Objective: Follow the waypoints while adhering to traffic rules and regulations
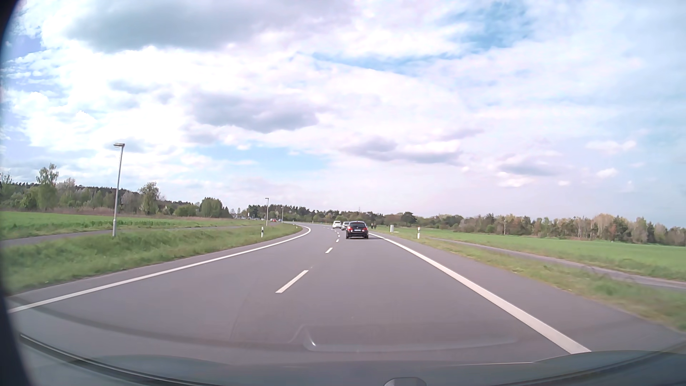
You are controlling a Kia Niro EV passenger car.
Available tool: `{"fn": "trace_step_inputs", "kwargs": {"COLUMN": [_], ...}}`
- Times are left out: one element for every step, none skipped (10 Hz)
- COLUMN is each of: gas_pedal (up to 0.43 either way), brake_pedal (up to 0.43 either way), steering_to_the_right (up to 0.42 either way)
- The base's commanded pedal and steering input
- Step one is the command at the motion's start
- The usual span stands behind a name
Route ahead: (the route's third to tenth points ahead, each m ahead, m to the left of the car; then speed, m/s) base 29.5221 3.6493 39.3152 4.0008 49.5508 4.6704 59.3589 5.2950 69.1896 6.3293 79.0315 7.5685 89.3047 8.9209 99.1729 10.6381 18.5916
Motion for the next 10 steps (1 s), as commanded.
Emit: {"fn": "trace_step_inputs", "kwargs": {"gas_pedal": [0.098,0.098,0.098,0.098,0.098,0.098,0.098,0.098,0.098,0.098], "brake_pedal": [0.000,0.000,0.000,0.000,0.000,0.000,0.000,0.000,0.000,0.000], "steering_to_the_right": [-0.008,-0.008,-0.008,-0.008,-0.008,-0.008,-0.008,-0.008,-0.008,-0.009]}}
